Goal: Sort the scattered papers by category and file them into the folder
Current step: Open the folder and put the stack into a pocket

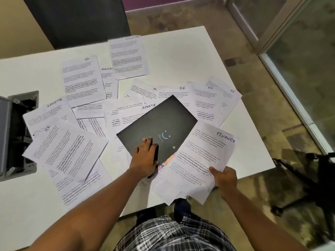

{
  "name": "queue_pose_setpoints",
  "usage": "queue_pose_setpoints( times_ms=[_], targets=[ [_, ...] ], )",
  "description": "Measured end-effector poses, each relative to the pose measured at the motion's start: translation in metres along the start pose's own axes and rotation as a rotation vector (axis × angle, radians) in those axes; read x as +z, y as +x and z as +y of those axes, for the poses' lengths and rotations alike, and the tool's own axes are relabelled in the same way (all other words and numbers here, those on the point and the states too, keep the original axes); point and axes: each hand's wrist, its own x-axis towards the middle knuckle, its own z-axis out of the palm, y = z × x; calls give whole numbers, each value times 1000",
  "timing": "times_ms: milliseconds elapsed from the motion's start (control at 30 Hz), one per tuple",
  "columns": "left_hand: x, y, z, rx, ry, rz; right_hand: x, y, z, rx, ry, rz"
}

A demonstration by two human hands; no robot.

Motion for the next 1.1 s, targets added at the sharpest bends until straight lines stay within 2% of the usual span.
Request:
queue_pose_setpoints(
  times_ms=[200, 400, 633, 867, 1100],
  targets=[
    [6, 3, 8, -51, 80, -86, -8, -16, 5, 26, 49, 38],
    [2, 3, 13, -23, 37, -143, -10, -24, 12, 65, 94, 63],
    [-19, -9, 26, 172, -80, -276, -7, -27, 14, 82, 242, 35],
    [-52, -20, 14, 276, -135, -141, -7, -32, 19, 68, 349, -81],
    [-80, -20, 3, 297, -164, -43, -11, -52, 4, 47, 359, -104]
  ],
)
